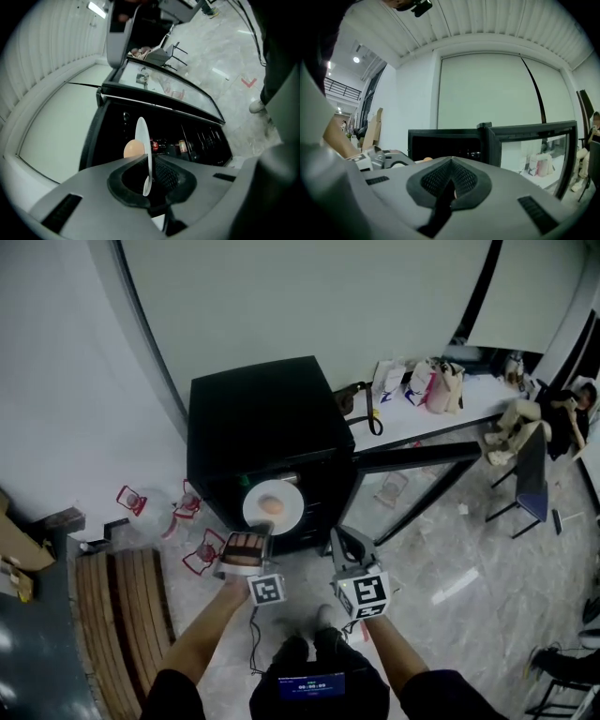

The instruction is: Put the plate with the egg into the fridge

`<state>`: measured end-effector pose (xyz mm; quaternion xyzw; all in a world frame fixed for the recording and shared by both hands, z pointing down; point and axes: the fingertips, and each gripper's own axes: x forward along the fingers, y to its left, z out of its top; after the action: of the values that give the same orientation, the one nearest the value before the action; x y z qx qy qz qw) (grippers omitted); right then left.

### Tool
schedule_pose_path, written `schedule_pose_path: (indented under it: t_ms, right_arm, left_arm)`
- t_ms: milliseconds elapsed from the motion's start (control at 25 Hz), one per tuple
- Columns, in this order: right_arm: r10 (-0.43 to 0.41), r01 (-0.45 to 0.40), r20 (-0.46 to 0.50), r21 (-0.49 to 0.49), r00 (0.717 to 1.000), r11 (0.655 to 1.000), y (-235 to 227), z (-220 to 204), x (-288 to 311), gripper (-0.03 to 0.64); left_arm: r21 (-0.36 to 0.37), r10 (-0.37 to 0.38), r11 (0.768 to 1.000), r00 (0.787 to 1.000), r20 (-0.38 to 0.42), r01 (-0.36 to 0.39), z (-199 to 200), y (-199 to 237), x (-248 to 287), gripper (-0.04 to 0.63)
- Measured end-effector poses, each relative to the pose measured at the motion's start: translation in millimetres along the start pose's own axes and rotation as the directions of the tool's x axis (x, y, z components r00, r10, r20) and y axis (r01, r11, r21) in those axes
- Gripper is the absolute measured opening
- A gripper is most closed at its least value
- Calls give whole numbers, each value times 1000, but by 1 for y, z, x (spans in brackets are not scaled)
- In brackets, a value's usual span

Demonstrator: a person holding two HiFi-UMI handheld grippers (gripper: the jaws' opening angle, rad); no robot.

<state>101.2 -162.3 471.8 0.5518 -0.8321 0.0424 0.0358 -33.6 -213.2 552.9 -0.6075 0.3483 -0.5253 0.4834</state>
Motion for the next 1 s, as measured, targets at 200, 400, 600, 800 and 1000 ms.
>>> schedule_pose_path:
  t_ms: [200,400,600,800,1000]
  right_arm:
    - [24,-24,-13,-15,1000,1000,-14,-49,8,6]
    - [94,-96,-106,-16,990,995,-20,-98,39,6]
    - [133,-133,-97,11,986,991,-28,-126,70,6]
    - [167,-166,-99,14,981,986,-31,-143,98,6]
    - [188,-188,-97,13,977,982,-32,-150,117,6]
  left_arm:
    - [-28,-44,999,996,-76,42,-8,-54,83,28]
    - [-62,-89,995,986,-142,81,-13,-99,154,28]
    - [-36,-116,993,978,-173,111,-15,-124,194,28]
    - [-12,-108,994,978,-177,107,-15,-128,211,28]
    - [-11,-164,986,968,-188,164,-17,-144,216,28]
